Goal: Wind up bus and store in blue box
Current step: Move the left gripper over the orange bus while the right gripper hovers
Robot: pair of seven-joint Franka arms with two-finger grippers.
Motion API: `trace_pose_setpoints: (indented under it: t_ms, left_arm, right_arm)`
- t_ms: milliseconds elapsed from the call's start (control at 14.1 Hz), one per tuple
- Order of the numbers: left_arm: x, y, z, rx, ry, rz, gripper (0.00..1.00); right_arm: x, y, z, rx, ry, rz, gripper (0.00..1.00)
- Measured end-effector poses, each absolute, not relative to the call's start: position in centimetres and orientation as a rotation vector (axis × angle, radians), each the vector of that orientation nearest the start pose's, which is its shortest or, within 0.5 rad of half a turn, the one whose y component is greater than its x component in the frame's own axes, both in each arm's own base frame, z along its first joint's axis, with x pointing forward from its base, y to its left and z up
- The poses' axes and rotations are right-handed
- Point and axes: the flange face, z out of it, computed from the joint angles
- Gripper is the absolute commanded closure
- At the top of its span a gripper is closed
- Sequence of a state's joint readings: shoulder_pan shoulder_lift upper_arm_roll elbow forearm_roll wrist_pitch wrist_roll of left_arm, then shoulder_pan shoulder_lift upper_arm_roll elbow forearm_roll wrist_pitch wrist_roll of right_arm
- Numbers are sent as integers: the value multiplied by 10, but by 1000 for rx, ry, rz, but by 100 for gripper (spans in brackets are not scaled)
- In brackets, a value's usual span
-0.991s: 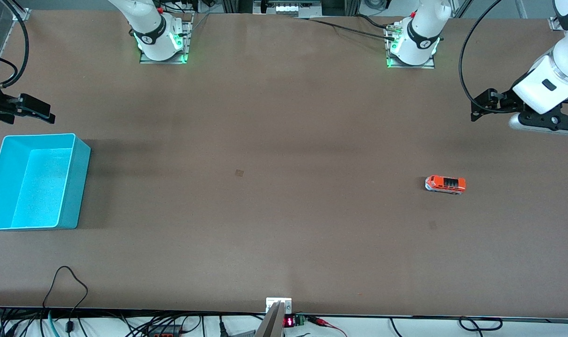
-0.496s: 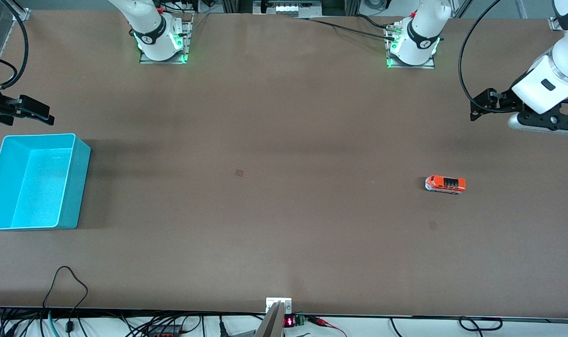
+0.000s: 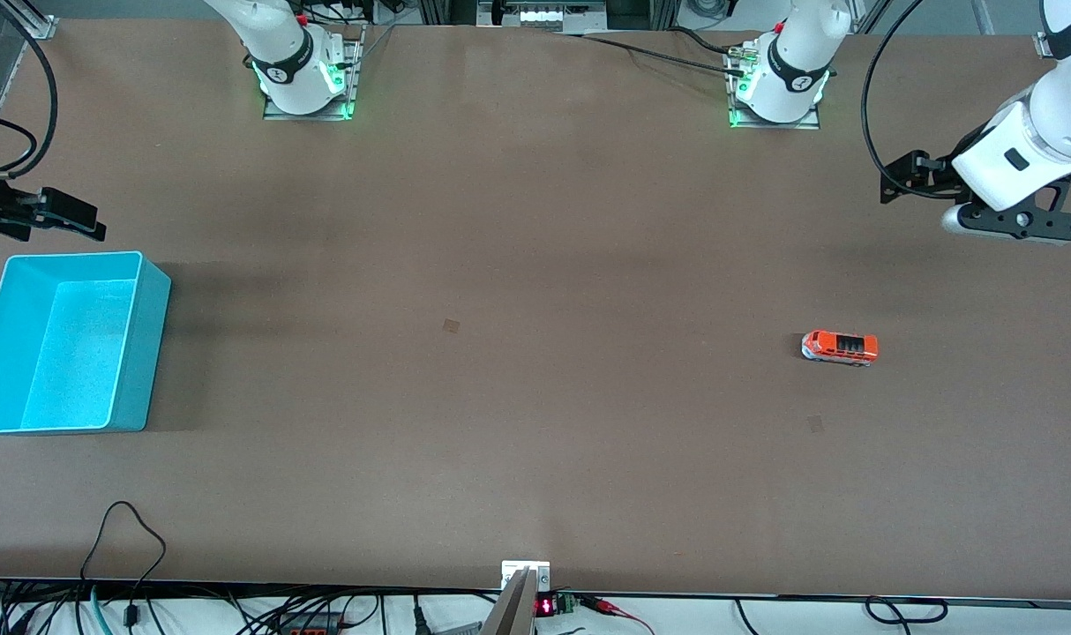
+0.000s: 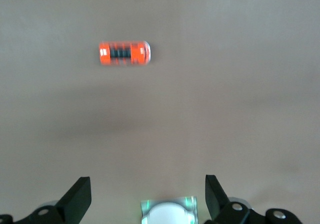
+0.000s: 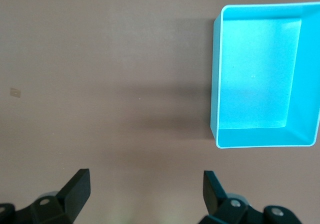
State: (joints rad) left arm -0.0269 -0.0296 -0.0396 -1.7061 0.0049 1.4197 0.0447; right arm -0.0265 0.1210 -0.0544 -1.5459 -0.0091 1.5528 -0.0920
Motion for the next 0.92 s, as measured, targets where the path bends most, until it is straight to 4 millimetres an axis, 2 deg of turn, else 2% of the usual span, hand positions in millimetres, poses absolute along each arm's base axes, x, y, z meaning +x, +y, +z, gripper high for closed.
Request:
trace_pose_setpoints:
  t_ms: [142, 283, 637, 779, 920]
  left_arm:
    - [510, -37, 561, -3081, 212, 533, 0]
    - [510, -38, 556, -3078, 335, 571, 0]
    - [524, -36, 533, -3039, 829, 587, 0]
    - [538, -28, 503, -2980, 1070, 552, 0]
    - [550, -14, 456, -2919, 1265, 499, 0]
  right_arm:
    - [592, -46, 545, -3138, -20, 232, 0]
    - [598, -45, 527, -3134, -24, 273, 0]
    - [604, -44, 508, -3128, -26, 324, 0]
    - [605, -44, 506, -3127, -26, 331, 0]
    - [605, -44, 505, -3128, -28, 333, 0]
